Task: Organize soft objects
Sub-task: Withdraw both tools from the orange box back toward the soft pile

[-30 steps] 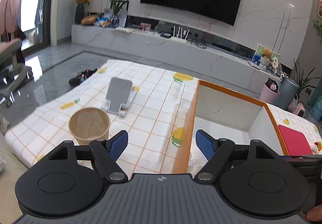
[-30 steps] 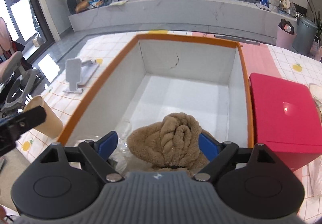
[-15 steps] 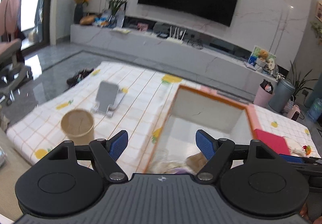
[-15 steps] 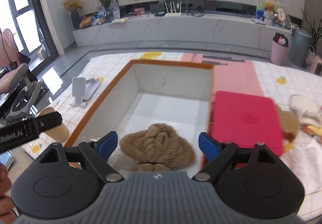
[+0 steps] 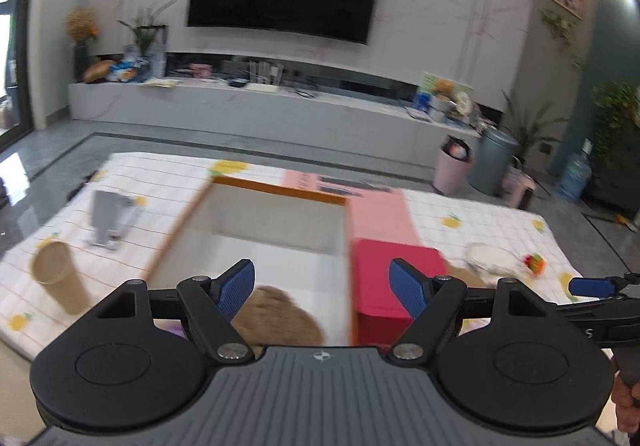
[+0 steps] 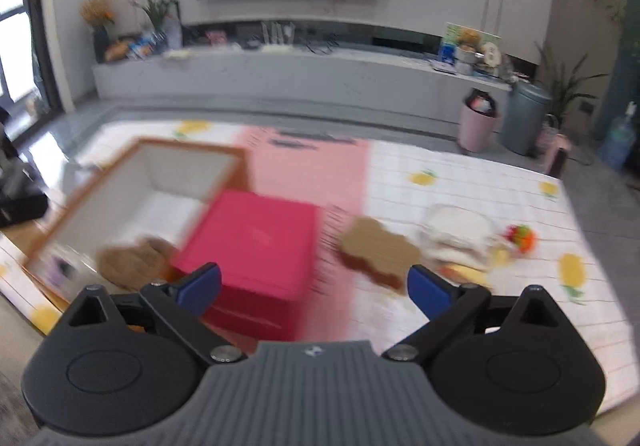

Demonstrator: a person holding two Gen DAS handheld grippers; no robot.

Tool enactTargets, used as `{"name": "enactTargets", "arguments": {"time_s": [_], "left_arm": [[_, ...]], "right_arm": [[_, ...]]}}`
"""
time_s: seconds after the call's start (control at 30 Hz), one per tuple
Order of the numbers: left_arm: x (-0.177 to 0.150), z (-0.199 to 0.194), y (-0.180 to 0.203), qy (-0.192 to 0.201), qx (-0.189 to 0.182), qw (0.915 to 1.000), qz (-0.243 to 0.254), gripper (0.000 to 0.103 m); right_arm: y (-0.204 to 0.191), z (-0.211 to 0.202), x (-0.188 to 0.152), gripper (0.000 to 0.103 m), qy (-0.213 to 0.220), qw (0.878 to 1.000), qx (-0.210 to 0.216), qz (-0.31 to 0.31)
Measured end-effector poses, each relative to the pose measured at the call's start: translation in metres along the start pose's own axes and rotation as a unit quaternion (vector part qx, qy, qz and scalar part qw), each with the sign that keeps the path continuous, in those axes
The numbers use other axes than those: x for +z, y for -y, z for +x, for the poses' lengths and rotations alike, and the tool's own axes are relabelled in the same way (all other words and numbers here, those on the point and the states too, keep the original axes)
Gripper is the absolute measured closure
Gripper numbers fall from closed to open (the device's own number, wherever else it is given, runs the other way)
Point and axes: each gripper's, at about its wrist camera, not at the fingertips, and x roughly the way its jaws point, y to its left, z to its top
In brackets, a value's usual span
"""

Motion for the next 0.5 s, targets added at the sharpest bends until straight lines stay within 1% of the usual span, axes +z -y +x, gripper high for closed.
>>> {"name": "enactTargets", "arguments": {"time_s": [0.07, 0.13, 0.2, 0.27, 0.33, 0.43, 0.47, 0.5], "left_arm": [[-0.007, 0.009, 0.020, -0.011, -0.011, 0.9998, 0.014, 0.013], [-0.016, 0.018, 0.038, -0.025, -0.023, 0.9989, 0.032, 0.013], [-0.024, 0.028, 0.059, -0.036, -0.037, 0.9974, 0.050, 0.013], [-0.032, 0.039, 0.078, -0.052, -0.045, 0.9956, 0.063, 0.013], [-0.041, 0.051, 0.096, -0.068, -0.057, 0.9934, 0.072, 0.013], [-0.056, 0.069, 0.126, -0.089, -0.077, 0.9895, 0.083, 0.013], [-0.060, 0.077, 0.136, -0.096, -0.084, 0.9881, 0.086, 0.013], [-0.064, 0.084, 0.145, -0.101, -0.092, 0.9864, 0.092, 0.013]], "right_arm": [[0.029, 0.004, -0.012, 0.005, -0.008, 1.000, -0.025, 0.013], [0.062, 0.010, -0.024, 0.005, -0.015, 0.998, -0.045, 0.041], [0.090, 0.017, -0.035, 0.005, -0.033, 0.996, -0.057, 0.068], [0.116, 0.022, -0.046, 0.005, -0.036, 0.992, -0.073, 0.092], [0.135, 0.029, -0.055, 0.005, -0.046, 0.989, -0.095, 0.104], [0.149, 0.041, -0.062, 0.005, -0.058, 0.986, -0.131, 0.088], [0.151, 0.047, -0.063, 0.005, -0.060, 0.985, -0.138, 0.083], [0.153, 0.056, -0.063, 0.005, -0.062, 0.986, -0.135, 0.080]]}}
